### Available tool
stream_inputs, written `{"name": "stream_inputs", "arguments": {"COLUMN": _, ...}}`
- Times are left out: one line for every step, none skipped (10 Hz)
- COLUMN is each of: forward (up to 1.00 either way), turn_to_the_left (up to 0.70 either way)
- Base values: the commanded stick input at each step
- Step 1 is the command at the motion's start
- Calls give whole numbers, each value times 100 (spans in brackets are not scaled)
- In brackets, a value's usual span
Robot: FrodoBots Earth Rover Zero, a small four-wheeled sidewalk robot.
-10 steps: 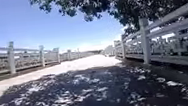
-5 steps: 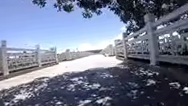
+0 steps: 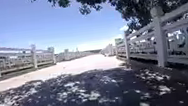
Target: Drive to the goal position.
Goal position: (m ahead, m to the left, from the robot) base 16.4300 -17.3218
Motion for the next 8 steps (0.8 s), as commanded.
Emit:
{"name": "stream_inputs", "arguments": {"forward": 70, "turn_to_the_left": 0}}
{"name": "stream_inputs", "arguments": {"forward": 70, "turn_to_the_left": 0}}
{"name": "stream_inputs", "arguments": {"forward": 70, "turn_to_the_left": 0}}
{"name": "stream_inputs", "arguments": {"forward": 70, "turn_to_the_left": 0}}
{"name": "stream_inputs", "arguments": {"forward": 70, "turn_to_the_left": 0}}
{"name": "stream_inputs", "arguments": {"forward": 70, "turn_to_the_left": 0}}
{"name": "stream_inputs", "arguments": {"forward": 70, "turn_to_the_left": 0}}
{"name": "stream_inputs", "arguments": {"forward": 70, "turn_to_the_left": 0}}
